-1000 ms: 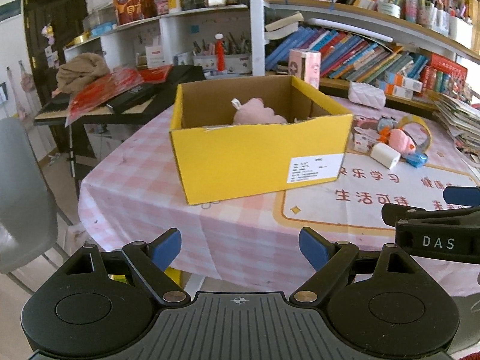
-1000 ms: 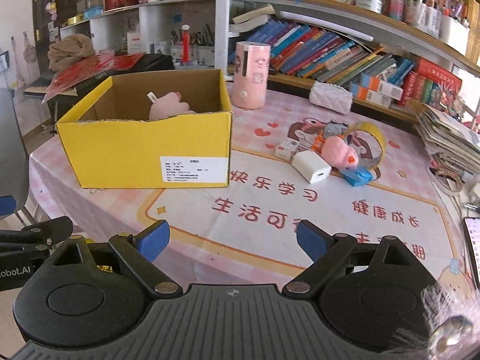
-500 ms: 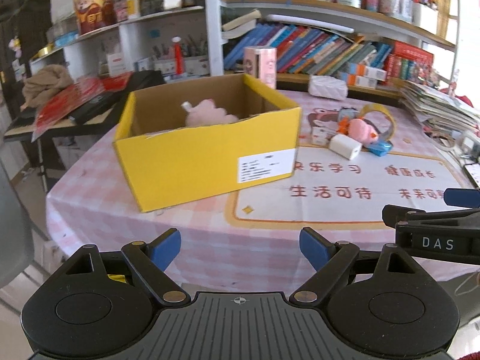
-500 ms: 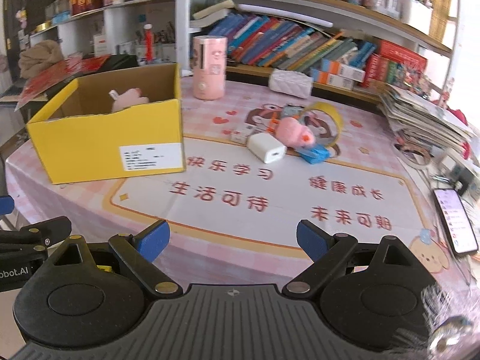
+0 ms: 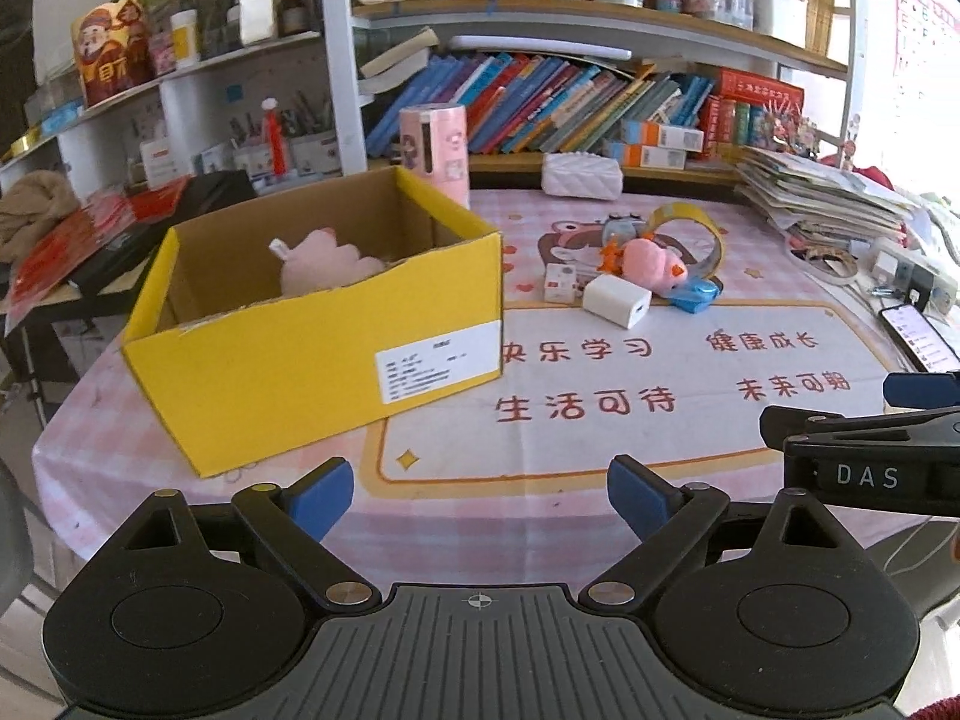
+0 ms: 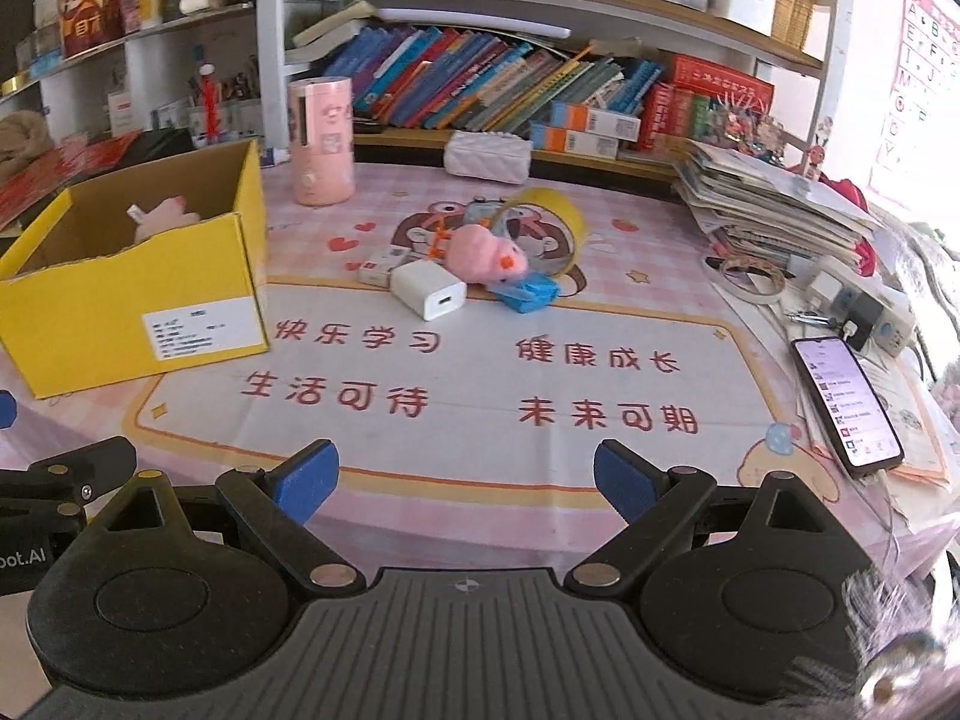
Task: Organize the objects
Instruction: 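Move the left tool to the white charger block while the right tool approaches the blue packet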
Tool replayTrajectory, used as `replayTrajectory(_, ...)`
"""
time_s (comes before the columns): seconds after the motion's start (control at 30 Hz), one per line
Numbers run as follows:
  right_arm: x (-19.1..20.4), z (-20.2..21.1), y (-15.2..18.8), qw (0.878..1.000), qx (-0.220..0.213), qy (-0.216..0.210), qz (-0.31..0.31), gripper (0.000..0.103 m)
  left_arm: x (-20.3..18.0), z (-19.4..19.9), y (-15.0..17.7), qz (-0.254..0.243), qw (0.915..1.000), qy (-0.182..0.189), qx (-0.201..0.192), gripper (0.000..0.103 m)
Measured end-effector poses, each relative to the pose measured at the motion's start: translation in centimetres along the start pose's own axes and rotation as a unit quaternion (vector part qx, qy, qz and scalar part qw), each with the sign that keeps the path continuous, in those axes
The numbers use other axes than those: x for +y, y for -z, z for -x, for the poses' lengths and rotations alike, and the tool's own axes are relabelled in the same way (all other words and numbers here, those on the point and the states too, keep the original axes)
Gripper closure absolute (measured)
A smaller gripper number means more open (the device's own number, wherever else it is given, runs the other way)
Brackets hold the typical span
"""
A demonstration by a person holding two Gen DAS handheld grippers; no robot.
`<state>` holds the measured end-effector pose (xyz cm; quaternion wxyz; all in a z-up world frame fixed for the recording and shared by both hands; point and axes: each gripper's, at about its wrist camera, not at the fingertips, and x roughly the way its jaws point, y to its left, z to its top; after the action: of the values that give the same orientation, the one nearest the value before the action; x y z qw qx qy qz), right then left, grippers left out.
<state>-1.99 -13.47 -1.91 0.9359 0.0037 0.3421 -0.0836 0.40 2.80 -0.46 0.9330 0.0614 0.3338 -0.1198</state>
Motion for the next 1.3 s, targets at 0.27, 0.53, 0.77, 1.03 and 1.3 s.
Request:
replayTrajectory(0.27,-1.3,-1.3,-1.0,1.000,0.004,0.004,-0.002,0.010,-1.3,-1.5,-1.2,-0.004,1.0000,0.004,0.001,0.009)
replayTrajectory(0.53,-2.9,-3.3,-2.9,1.000,0.006,-0.001,-0.001,0.008,-2.6,-3.1,-3.0,-0.002,1.0000,0.005,-0.005,0.009)
replayTrajectory(0.77,-4.4,-5.5,-4.7,1.000,0.010,-0.011,0.006,0.007,-4.1,-5.2,-4.7,0.004,1.0000,0.006,-0.001,0.006)
replayTrajectory(1.03,-6.7,-8.2,-7.0,1.000,0.010,-0.024,0.010,0.007,-6.1,-7.8,-6.8,0.009,1.0000,-0.001,-0.001,0.006)
replayTrajectory(1.3,-9.5,-11.2,-9.4,0.999,0.010,-0.037,0.005,0.007,-8.6,-9.8,-8.7,0.011,0.9998,0.006,-0.016,0.006)
